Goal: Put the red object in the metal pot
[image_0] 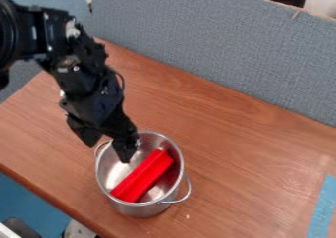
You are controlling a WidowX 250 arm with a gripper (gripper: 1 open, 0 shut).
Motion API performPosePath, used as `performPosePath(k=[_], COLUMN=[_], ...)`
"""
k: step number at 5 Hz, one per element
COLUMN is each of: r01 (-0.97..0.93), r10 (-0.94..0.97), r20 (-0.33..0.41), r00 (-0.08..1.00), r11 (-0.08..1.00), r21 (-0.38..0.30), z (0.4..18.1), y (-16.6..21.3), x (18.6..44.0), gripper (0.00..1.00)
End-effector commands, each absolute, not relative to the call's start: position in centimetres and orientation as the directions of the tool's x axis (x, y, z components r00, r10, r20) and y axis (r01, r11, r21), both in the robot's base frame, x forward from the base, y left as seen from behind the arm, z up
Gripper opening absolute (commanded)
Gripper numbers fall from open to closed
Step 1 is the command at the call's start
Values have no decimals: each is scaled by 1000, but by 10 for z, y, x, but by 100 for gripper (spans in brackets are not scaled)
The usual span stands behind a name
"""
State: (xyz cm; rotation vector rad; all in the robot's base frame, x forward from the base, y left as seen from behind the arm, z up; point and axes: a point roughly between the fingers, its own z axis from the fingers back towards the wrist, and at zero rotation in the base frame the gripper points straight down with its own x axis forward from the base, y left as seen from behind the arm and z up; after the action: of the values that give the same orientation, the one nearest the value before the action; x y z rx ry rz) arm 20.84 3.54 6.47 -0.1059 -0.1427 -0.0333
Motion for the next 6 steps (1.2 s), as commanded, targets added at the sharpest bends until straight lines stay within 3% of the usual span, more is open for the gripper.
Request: performPosePath(k=[1,2,4,6], r01=[134,233,508,269], r10=[-118,-216,-486,-247], r20=[150,153,184,163], r00=[982,964,854,955], r11=[986,967,856,954], r21=[-103,-103,-95,-133], z=[53,46,103,114], y=[54,62,14,-4], x=[193,188,180,247], gripper=[100,100,100,100])
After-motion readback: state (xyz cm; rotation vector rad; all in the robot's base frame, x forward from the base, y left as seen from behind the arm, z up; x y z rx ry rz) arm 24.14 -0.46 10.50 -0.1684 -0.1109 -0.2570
